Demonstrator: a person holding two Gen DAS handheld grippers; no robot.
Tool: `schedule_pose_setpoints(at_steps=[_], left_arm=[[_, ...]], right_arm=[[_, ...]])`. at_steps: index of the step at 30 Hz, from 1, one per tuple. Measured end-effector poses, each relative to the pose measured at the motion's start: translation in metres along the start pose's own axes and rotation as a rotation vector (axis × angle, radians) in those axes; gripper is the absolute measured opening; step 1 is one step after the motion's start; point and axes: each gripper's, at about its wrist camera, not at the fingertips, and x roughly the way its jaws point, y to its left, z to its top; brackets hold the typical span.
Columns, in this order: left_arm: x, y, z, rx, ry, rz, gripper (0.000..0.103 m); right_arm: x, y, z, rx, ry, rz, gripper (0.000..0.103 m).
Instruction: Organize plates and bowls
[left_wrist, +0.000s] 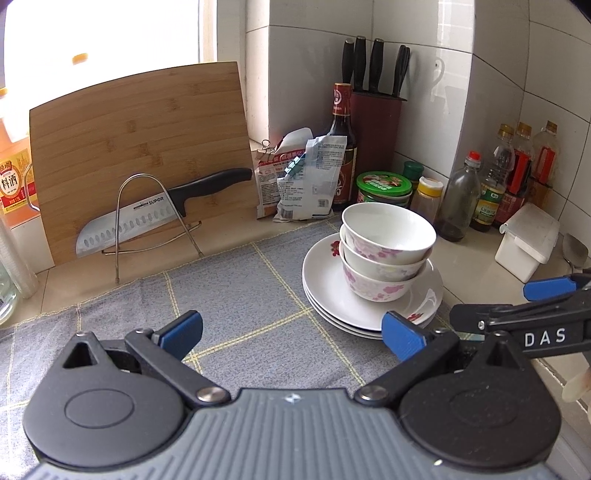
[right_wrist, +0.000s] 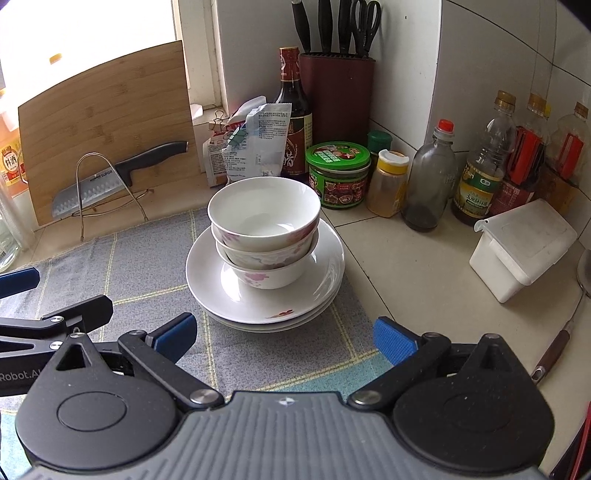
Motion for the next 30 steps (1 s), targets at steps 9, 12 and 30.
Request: schedule_pose_setpoints(at_steps=[9, 12, 30], left_arm=[[-0.0010, -0.0014, 0.0009, -0.002, 0.002, -0.003, 0.102], [-0.0010, -0.0016, 0.0005, -0.003, 0.005, -0.005, 0.102], [0.0050, -0.0071, 0.0013, -0.002, 0.023, -0.007, 0.102]], right_arm=[[-0.0030, -0.0010, 0.0004, 0.001, -0.004, -0.006, 0.103], [-0.0045, -0.0020, 0.0006, -0.001, -0.006, -0.011, 0.103], [-0.0021, -0.0065, 0.0009, 0.000, 0.001, -0.026, 0.103]])
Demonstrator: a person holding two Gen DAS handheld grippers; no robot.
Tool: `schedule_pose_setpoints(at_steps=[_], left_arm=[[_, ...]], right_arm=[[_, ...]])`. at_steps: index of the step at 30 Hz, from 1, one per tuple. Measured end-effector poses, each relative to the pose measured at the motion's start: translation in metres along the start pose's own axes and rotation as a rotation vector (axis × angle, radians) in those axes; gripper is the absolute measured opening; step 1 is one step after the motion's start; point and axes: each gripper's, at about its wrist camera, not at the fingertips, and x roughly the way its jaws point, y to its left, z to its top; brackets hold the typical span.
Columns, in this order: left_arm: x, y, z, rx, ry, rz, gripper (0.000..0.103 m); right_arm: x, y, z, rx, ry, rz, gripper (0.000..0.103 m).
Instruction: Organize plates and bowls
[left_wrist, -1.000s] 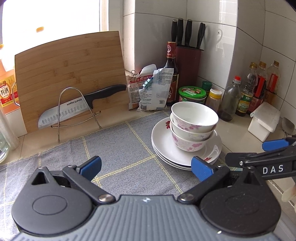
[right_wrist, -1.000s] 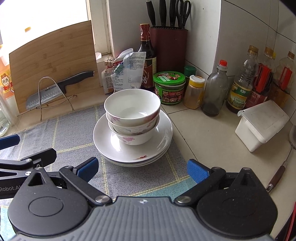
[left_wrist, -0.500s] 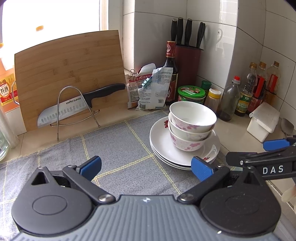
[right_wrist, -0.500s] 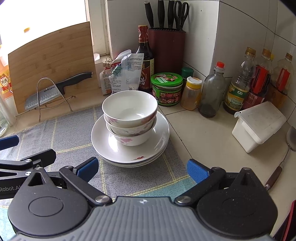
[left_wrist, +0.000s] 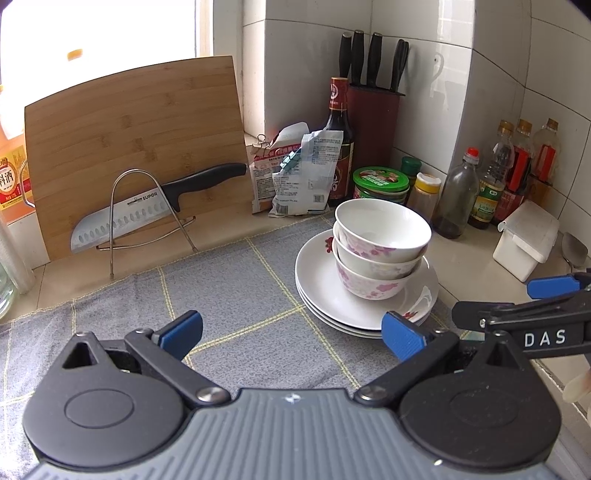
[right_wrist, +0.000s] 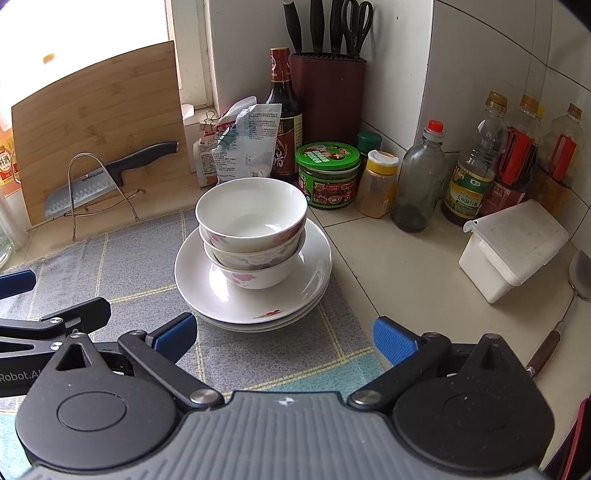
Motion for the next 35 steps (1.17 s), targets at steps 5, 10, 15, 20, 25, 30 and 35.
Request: schedule_pose_setpoints(at_steps=[5, 10, 15, 20, 25, 30, 35], left_arm=[[0.0010, 0.0008, 0.0004, 0.000, 0.000, 0.000, 0.102], [0.0028, 0.0021, 0.0010, -0.003, 0.003, 0.001, 0.102], [0.0047, 0.0026, 0.0016, -0.006, 0.011, 0.005, 0.102], [0.0054, 0.0021, 0.0017, -0.005, 0.015, 0.007, 0.102], [0.0057, 0.0018, 0.0018, -0.005, 0.015, 0.007, 0.102], [0.0061, 0.0018, 0.0019, -0.005, 0.016, 0.007, 0.102], [0.0061, 0.0016, 0.0021, -0.006, 0.017, 0.007, 0.102]], right_arm=[[0.0012, 0.0004, 0.0015, -0.004, 0.000, -0.005, 0.103], [0.0016, 0.0005, 0.0017, -0.005, -0.002, -0.006, 0.103], [0.0039, 0.0011, 0.0034, -0.009, 0.001, -0.009, 0.103], [0.0059, 0.0008, 0.0037, -0.010, 0.005, -0.008, 0.103], [0.0064, 0.0009, 0.0036, -0.010, 0.004, -0.013, 0.103], [0.0062, 0.0004, 0.0037, -0.010, 0.004, -0.014, 0.103], [0.0059, 0.0005, 0.0039, -0.011, 0.005, -0.013, 0.103]])
